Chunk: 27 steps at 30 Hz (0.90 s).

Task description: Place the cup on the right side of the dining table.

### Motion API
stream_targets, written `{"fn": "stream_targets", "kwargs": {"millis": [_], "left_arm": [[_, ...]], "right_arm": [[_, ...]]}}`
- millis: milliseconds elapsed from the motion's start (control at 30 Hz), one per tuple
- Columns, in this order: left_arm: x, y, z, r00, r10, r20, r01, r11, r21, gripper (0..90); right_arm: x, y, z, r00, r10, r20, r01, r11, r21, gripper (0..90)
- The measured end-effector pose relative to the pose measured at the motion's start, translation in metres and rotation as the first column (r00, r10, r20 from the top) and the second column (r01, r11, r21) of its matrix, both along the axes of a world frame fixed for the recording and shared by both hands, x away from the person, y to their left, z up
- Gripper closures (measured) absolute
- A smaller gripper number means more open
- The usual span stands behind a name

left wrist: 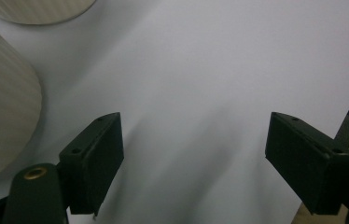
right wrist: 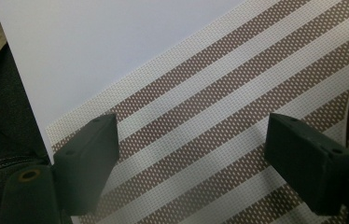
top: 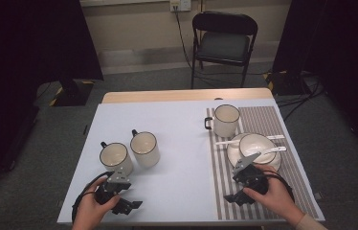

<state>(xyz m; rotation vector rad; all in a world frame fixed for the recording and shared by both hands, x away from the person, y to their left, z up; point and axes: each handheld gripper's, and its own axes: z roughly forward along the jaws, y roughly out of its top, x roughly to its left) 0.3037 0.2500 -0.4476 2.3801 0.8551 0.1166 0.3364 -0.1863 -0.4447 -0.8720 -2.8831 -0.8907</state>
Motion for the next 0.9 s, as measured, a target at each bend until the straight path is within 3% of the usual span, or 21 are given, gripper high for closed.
{"fn": "stream_targets", "kwargs": {"millis": [900], "left_arm": [[-0.004,0.011,-0.003,0.9997,0.026,-0.003,-0.026,0.9997,0.001,19.2]], "right_arm": [[-0.007,-0.013,-0.005,0.9999,-0.003,-0.014,0.003,1.0,-0.001,17.2]]}}
